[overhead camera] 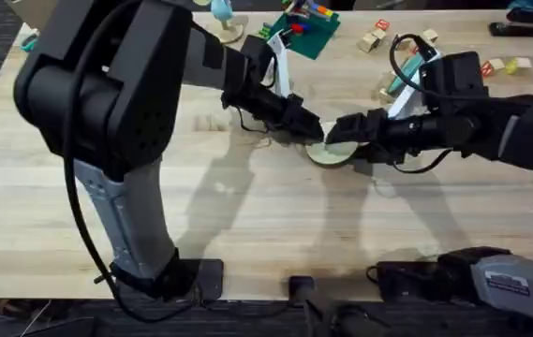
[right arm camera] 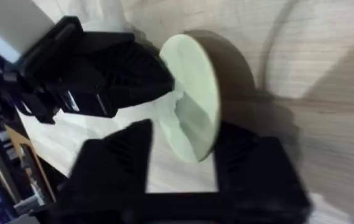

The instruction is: Pick up the plates from the table one by one and place each into a slot on the dish rack.

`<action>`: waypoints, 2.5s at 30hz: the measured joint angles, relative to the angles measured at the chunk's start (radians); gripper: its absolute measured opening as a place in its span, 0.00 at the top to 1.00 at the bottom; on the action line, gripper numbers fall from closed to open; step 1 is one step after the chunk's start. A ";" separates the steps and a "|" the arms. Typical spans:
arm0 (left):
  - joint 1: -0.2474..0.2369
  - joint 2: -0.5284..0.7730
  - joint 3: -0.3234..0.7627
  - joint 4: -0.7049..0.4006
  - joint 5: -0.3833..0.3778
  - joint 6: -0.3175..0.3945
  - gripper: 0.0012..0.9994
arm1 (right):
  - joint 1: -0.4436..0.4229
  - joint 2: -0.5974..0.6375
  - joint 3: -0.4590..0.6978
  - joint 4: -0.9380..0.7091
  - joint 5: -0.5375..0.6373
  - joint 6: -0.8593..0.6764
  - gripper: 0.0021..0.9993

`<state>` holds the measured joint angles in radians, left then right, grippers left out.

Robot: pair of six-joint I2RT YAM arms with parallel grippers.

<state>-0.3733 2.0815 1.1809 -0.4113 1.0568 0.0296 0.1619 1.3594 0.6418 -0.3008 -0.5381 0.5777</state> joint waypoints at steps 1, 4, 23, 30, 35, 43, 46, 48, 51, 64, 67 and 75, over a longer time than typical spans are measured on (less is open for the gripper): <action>0.000 0.000 0.000 0.000 0.000 0.000 0.96 | 0.000 0.000 0.000 0.000 0.007 0.000 0.56; 0.001 0.000 0.000 -0.002 0.001 0.000 0.96 | 0.000 0.000 -0.003 -0.003 0.032 0.004 0.74; 0.015 0.000 0.001 -0.008 0.013 -0.046 0.96 | -0.004 -0.006 -0.006 0.031 0.022 0.022 0.97; 0.009 -0.065 -0.002 -0.066 -0.094 -0.049 0.96 | 0.005 -0.064 -0.005 -0.008 0.059 0.021 0.97; 0.003 -0.204 -0.008 -0.134 -0.229 -0.048 0.96 | 0.005 -0.143 0.037 -0.176 0.150 0.017 0.97; 0.003 -0.467 -0.008 -0.284 -0.447 -0.006 0.96 | 0.005 -0.220 0.217 -0.436 0.317 0.008 0.97; 0.003 -0.549 -0.008 -0.339 -0.529 0.026 0.96 | 0.005 -0.223 0.319 -0.552 0.385 0.005 0.97; 0.004 -0.604 -0.008 -0.368 -0.581 0.056 0.96 | 0.005 -0.223 0.383 -0.614 0.428 0.002 0.97; 0.003 -0.674 -0.008 -0.394 -0.639 0.101 0.96 | 0.005 -0.223 0.474 -0.693 0.489 0.001 0.97; 0.003 -0.863 -0.008 -0.417 -0.782 0.199 0.14 | 0.005 -0.211 0.805 -0.991 0.704 -0.001 0.97; 0.003 -0.863 -0.008 -0.419 -0.794 0.202 0.01 | 0.005 -0.182 0.871 -1.041 0.741 0.003 0.97; 0.003 -0.863 -0.008 -0.419 -0.808 0.203 0.01 | 0.005 -0.058 1.031 -1.136 0.815 0.025 0.97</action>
<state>-0.3698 1.2186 1.1732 -0.8307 0.2485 0.2329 0.1665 1.3009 1.6733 -1.4372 0.2772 0.6029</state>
